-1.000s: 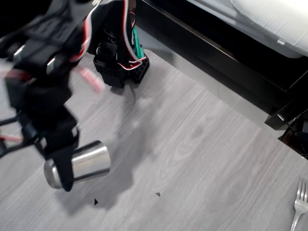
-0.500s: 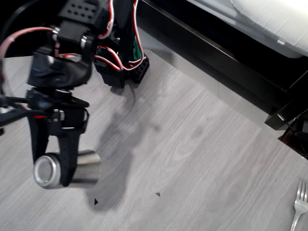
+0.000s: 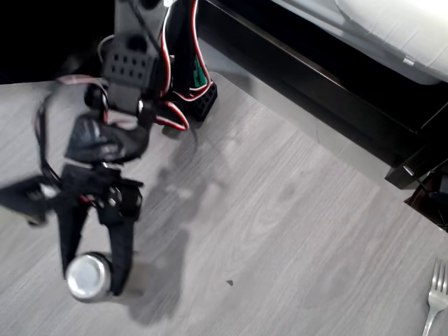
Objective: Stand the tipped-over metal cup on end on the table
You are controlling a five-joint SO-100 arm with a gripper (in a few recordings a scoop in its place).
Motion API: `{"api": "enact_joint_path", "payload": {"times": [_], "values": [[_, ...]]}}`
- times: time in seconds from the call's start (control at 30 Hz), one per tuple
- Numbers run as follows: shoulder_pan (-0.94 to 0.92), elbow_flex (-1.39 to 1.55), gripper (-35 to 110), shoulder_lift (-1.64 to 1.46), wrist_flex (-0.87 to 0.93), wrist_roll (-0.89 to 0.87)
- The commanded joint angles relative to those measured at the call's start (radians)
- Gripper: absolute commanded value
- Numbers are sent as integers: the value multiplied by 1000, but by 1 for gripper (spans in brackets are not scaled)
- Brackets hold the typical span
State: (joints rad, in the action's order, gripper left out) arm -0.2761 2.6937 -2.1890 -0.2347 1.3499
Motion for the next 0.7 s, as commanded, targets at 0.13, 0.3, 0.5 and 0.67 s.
{"api": "enact_joint_path", "payload": {"times": [0.13, 0.3, 0.5, 0.67], "values": [[18, 15, 0, 189, -253, 25], [35, 14, 0, 356, -437, 31], [63, 9, 0, 511, -604, 32], [78, 3, 0, 603, -695, 34]]}}
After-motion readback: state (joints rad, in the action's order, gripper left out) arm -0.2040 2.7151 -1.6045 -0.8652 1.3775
